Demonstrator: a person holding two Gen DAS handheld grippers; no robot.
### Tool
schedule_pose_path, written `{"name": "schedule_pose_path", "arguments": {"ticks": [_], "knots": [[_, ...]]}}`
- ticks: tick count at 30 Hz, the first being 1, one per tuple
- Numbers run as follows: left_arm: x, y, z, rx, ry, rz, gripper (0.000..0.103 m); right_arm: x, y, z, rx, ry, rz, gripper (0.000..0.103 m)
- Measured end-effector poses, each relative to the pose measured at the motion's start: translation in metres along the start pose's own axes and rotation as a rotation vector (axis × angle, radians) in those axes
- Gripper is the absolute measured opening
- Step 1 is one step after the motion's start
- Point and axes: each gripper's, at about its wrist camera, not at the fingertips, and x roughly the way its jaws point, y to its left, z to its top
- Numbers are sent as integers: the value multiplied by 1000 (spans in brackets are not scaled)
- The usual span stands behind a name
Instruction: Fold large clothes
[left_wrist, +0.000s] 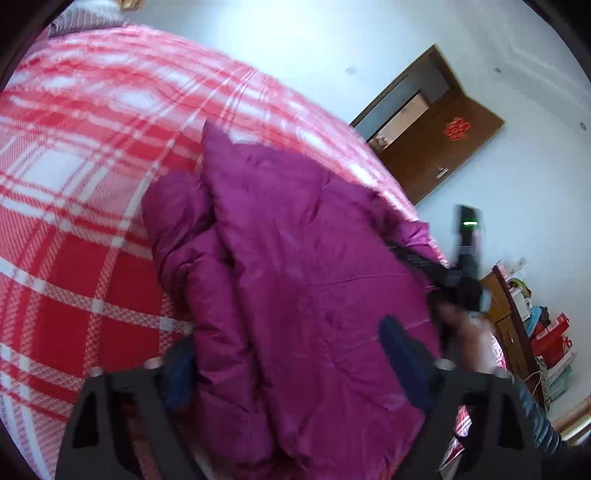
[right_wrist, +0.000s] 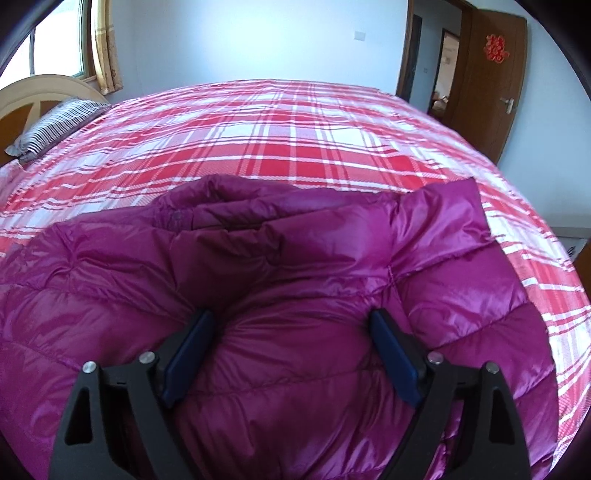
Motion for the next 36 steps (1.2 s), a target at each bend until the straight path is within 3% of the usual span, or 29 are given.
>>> {"name": "schedule_pose_path", "arguments": {"ticks": [1,5,8,11,15,17,18,20,22,24,29,33,36], "knots": [[-3,3,1,-6,-7,-9,72,-5,-3,0,7,0,32,93],[-11,18,-1,-23,-12,-31,41,-57,-14,-10,9,-52,113,91],[-15,25,-2,-44,-26,-76,37,-89,-3,-30,-90,-66,115,93],[-17,26,-5,-47,-37,-97,37,-77,16,-55,-204,30,46,94],[-15,20,-9,-16,-46,-54,37,-59,14,-67,-178,27,51,98],[-14,21,-7,-17,-48,-67,37,-55,12,-68,-169,26,58,100],[-16,22,-7,-21,-54,-85,23,-55,13,-69,-169,24,58,101],[-25,22,-7,-45,-94,-158,14,-57,13,-72,-164,8,62,101],[-37,16,-5,-58,-121,-182,13,-59,13,-72,-154,-10,67,101],[-51,3,0,-59,-147,-232,13,-62,14,-73,-146,-21,85,101],[-82,-75,22,67,-179,-305,13,-62,11,-71,-141,-27,131,101],[-63,-138,41,156,-158,-349,13,-60,6,-67,-131,-23,176,101],[-34,-185,49,274,-155,-308,13,-61,-5,-66,-121,-17,224,98]]}}
